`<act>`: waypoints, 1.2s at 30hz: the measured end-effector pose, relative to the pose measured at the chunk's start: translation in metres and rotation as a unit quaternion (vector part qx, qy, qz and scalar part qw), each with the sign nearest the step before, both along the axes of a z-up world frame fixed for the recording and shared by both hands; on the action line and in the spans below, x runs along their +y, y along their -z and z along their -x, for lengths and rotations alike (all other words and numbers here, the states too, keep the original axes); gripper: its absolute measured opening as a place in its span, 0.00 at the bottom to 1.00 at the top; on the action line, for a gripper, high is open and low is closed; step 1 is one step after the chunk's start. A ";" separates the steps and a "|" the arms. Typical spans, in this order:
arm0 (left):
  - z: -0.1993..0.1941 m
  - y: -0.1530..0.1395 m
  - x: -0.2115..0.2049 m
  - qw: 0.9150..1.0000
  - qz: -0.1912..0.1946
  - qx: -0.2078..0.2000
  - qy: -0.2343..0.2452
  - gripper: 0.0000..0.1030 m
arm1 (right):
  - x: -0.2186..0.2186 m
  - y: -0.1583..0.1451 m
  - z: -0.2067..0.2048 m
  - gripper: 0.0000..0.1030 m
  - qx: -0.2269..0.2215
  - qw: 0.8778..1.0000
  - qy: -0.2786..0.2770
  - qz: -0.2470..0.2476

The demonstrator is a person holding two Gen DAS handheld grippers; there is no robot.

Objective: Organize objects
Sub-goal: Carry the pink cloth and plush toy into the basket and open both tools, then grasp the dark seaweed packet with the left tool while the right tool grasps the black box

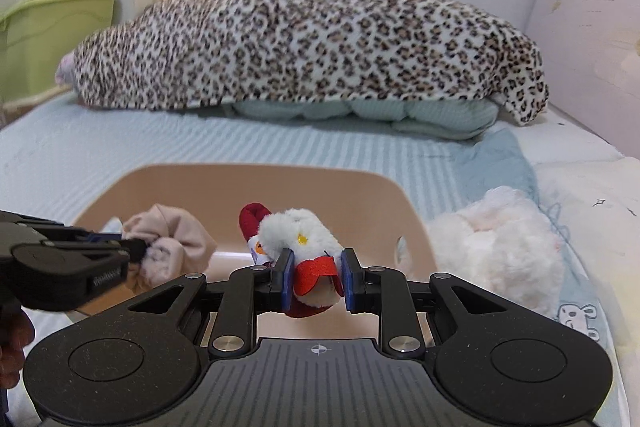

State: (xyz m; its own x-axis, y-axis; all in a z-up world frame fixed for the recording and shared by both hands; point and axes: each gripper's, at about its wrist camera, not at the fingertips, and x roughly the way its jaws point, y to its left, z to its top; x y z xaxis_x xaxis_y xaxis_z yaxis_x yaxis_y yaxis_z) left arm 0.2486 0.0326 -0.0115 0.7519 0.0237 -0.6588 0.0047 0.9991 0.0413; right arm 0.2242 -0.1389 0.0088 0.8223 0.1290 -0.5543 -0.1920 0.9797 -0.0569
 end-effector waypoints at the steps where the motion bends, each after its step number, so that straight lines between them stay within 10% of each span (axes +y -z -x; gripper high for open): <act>1: 0.000 0.005 0.001 1.000 0.002 0.005 0.002 0.09 | 0.002 0.002 -0.002 0.24 0.004 1.000 -0.001 0.003; 6: 0.008 -0.002 0.003 1.000 0.004 0.001 0.011 0.22 | 0.001 0.002 0.005 0.38 0.012 1.000 -0.005 -0.005; 8: 0.014 -0.011 0.003 1.000 0.006 -0.007 0.009 0.75 | -0.002 -0.002 0.012 0.44 0.012 1.000 -0.005 -0.011; 10: 0.026 -0.021 0.001 1.000 0.004 -0.029 0.005 0.86 | -0.006 -0.009 0.022 0.54 0.008 1.000 -0.005 -0.015; 20: 0.075 -0.051 0.011 0.999 0.000 -0.041 0.009 0.93 | -0.025 -0.032 0.066 0.89 0.008 1.000 -0.008 -0.027; 36: 0.096 0.001 0.027 0.998 -0.008 0.061 0.012 0.94 | -0.036 0.020 0.089 0.91 0.079 0.997 0.001 0.013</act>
